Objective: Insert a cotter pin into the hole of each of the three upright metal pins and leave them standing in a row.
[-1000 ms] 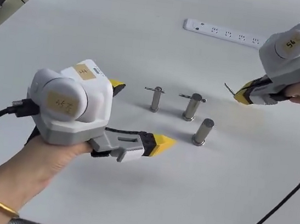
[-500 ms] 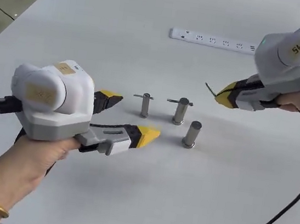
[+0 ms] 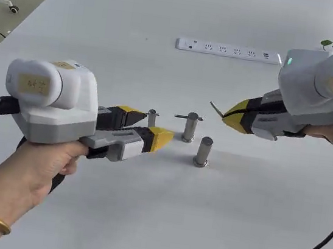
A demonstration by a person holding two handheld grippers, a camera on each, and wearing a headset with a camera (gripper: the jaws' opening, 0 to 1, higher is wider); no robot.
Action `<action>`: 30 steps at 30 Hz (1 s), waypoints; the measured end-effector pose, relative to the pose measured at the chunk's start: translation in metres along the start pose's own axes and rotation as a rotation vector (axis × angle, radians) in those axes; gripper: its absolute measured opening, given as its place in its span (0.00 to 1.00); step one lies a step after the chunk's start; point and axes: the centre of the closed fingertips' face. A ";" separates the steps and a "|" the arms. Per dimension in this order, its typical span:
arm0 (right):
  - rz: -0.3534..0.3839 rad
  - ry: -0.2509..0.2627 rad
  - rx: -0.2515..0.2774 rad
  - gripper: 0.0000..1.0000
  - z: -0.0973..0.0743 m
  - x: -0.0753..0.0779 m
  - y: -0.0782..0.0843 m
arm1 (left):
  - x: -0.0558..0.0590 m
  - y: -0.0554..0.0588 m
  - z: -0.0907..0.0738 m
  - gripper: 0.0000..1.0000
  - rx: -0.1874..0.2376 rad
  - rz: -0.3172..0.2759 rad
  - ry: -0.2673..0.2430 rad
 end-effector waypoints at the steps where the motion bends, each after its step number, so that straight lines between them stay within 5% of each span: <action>1: -0.017 -0.004 0.005 0.00 0.000 -0.004 -0.003 | 0.003 -0.001 0.001 0.37 -0.002 0.002 0.007; 18: -0.173 -0.038 -0.015 0.00 0.005 -0.030 -0.011 | 0.037 -0.014 0.013 0.20 -0.043 -0.036 0.120; 30: -0.241 -0.051 -0.030 0.00 0.007 -0.041 -0.013 | 0.051 -0.006 0.014 0.12 -0.099 -0.082 0.175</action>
Point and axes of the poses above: the centre of the closed fingertips' face, and the gripper's own axes: z roughly forward along the fingers, x roughly to its right, y roughly out of its underside, and after that the axes turned 12 degrees about -y, right-handed
